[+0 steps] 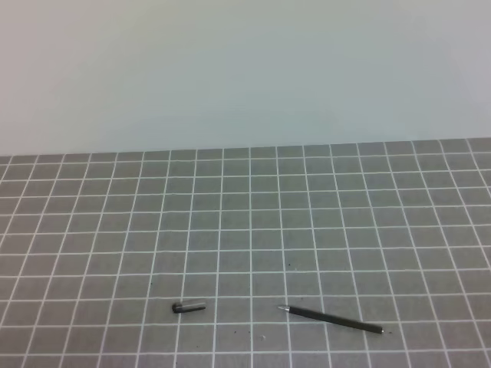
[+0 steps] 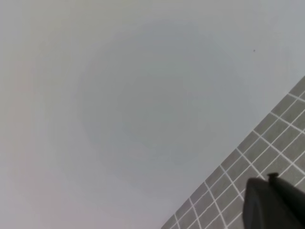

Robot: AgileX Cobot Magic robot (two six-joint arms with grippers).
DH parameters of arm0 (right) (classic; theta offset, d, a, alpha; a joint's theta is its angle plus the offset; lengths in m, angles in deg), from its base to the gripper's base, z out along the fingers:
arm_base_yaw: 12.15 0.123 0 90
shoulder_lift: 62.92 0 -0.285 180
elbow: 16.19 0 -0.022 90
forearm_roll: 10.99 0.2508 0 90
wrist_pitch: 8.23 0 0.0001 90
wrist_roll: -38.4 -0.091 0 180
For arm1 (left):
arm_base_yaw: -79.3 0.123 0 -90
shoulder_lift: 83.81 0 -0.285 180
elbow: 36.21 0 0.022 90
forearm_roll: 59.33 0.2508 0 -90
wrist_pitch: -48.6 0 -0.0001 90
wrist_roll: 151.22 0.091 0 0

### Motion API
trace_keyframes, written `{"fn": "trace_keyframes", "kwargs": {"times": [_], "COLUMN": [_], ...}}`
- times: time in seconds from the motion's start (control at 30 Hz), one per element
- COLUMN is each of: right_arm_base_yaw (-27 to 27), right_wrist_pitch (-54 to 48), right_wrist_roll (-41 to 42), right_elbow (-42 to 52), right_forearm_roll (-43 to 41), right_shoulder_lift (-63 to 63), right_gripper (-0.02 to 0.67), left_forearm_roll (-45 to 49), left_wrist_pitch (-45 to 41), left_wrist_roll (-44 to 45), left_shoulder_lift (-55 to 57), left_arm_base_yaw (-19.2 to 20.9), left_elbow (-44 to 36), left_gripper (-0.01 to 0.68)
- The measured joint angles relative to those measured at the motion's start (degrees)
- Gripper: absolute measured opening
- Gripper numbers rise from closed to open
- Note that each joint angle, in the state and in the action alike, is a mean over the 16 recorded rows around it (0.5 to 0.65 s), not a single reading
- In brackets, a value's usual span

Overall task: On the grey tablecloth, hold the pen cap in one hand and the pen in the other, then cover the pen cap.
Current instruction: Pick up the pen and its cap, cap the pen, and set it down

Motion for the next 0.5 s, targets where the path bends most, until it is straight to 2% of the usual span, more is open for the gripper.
{"fn": "trace_keyframes", "kwargs": {"times": [0.23, 0.5], "right_arm_base_yaw": [0.0, 0.0], "right_wrist_pitch": [-3.2, -6.9], "right_wrist_roll": [0.9, 8.8], "right_elbow": [-0.3, -5.2], "right_forearm_roll": [0.0, 0.0], "right_shoulder_lift": [0.0, 0.0], "right_gripper": [-0.003, -0.003], "left_forearm_roll": [-12.1, -17.7], "left_wrist_pitch": [1.5, 0.4], "left_wrist_roll": [-0.3, 6.4], "left_shoulder_lift": [0.0, 0.0], "left_arm_base_yaw": [0.0, 0.0], "left_elbow": [0.0, 0.7], "left_gripper": [-0.003, -0.003]}}
